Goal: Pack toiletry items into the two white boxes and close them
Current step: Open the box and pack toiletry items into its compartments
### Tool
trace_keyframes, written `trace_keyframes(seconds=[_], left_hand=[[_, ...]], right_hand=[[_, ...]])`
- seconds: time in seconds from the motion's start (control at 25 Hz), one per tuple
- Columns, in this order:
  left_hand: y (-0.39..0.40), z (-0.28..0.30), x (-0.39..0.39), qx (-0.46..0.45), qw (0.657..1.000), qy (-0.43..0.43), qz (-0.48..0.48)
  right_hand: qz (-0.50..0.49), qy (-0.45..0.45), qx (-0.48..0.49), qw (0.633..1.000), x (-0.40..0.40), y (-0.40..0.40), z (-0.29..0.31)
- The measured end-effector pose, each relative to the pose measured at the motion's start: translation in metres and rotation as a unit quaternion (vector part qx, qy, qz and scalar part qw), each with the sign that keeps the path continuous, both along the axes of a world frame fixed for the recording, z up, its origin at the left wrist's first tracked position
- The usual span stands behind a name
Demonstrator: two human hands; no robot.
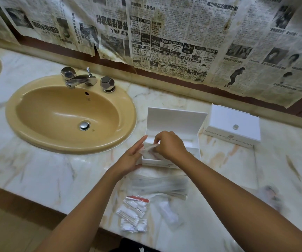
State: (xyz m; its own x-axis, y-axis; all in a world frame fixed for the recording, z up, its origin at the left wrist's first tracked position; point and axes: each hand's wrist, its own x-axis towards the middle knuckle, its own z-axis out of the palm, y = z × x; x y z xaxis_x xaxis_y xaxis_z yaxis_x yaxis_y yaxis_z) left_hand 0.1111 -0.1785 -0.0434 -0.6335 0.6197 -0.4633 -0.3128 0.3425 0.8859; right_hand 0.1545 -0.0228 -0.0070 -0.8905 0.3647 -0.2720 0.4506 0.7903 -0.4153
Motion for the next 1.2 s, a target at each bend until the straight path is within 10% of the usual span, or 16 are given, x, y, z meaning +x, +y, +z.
trace_keyframes(seconds=[0.24,0.6,1.2], left_hand=[[-0.001,0.0,-0.002,-0.013,1.0,0.0,-0.006],[-0.001,0.008,0.0,-0.013,1.0,-0.022,0.002],[0.0,0.004,0.001,-0.015,1.0,-0.019,-0.001]], right_hand=[[-0.118,0.017,-0.228,0.966,0.011,-0.003,-0.002],[0.124,-0.102,0.098,0.982,-0.018,-0.014,0.026],[0.063,-0.08,-0.031,0.994,0.008,-0.01,0.013]])
